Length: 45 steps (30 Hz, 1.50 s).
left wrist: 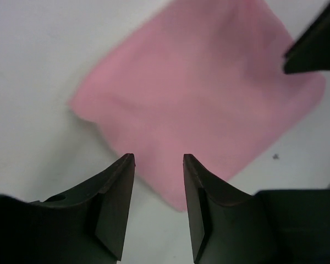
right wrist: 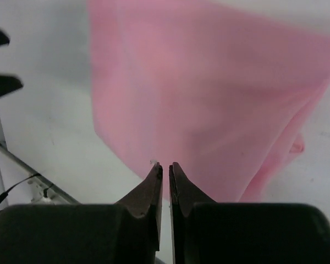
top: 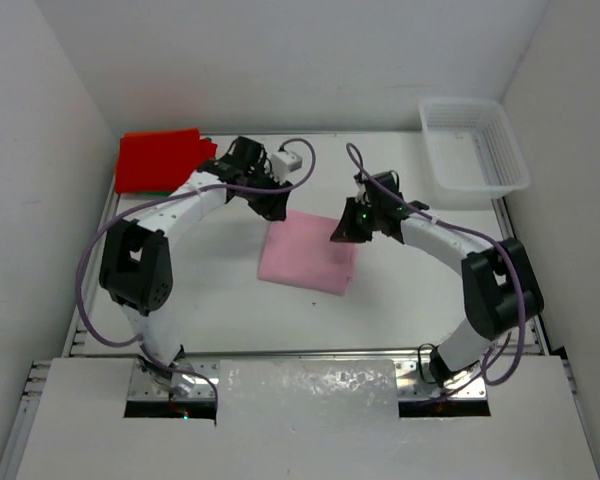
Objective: Fold and stack the t-shirts
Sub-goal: Fold the long partially folded tshirt into a neat square
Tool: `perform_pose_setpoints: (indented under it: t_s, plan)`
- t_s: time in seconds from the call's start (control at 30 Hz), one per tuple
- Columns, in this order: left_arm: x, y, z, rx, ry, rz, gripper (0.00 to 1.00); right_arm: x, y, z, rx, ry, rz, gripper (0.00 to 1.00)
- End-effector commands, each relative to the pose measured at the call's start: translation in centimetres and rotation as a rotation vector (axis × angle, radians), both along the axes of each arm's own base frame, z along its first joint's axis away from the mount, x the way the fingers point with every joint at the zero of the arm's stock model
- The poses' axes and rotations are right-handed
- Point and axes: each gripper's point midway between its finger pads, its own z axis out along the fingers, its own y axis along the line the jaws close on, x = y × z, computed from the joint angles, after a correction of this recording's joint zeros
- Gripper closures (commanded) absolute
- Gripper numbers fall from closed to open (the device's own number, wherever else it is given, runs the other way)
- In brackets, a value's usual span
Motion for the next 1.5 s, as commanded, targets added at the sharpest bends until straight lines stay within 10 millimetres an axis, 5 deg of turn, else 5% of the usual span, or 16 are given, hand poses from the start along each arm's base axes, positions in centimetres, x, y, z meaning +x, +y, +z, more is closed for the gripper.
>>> perform_pose_setpoints:
  t_s: [0.0,0.27,0.4,0.6,0.77,0.83,0.97,1.03,1.13,1.17,1.3,1.47]
  plan:
    - [-3.7,-2.1,-4.4,-0.093,0.179,-0.044,0.62,-0.1,0.6,-3.9,0.083,0.104,-0.094,0.93]
    - [-3.9,0.3,-11.1,0.012,0.234,0.116,0.63,-3.4,-3.4,-10.3,-0.115,0.241,-0.115,0.97]
    - [-4.6,1.3,-13.1,0.053,0.254,0.149,0.64,-2.6,-4.9,-11.3,-0.182,0.237,-0.111,0.98]
    - [-4.4,1.5,-13.0,0.055,0.251,0.162,0.65,0.5,-6.0,-10.5,-0.315,0.177,-0.014,0.95]
    - [-2.5,3.6,-8.9,0.010,0.203,0.241,0.63,4.1,-8.0,-7.7,-0.407,0.109,-0.001,0.91]
    - [-1.2,4.4,-5.8,-0.019,0.146,0.275,0.60,5.8,-8.7,-5.6,-0.436,0.061,-0.009,0.85]
    - [-0.9,5.3,-3.5,-0.073,0.122,0.360,0.47,5.2,-8.2,-3.0,-0.395,0.029,0.001,0.53]
    - [-2.5,4.7,-4.9,-0.120,0.193,0.374,0.43,3.5,-7.2,-3.7,-0.325,0.084,0.017,0.48]
    - [-4.4,3.7,-7.9,-0.193,0.313,0.434,0.26,1.8,-6.5,-5.2,-0.264,0.137,0.010,0.26]
    - [-4.5,3.1,-8.1,-0.230,0.329,0.425,0.17,1.4,-6.2,-5.5,-0.242,0.145,0.010,0.24]
    - [-5.5,2.3,-10.7,-0.267,0.439,0.457,0.07,0.5,-5.6,-6.9,-0.192,0.167,-0.006,0.21]
    - [-5.9,1.9,-13.8,-0.272,0.525,0.485,0.04,-0.4,-4.7,-8.4,-0.126,0.212,-0.011,0.20]
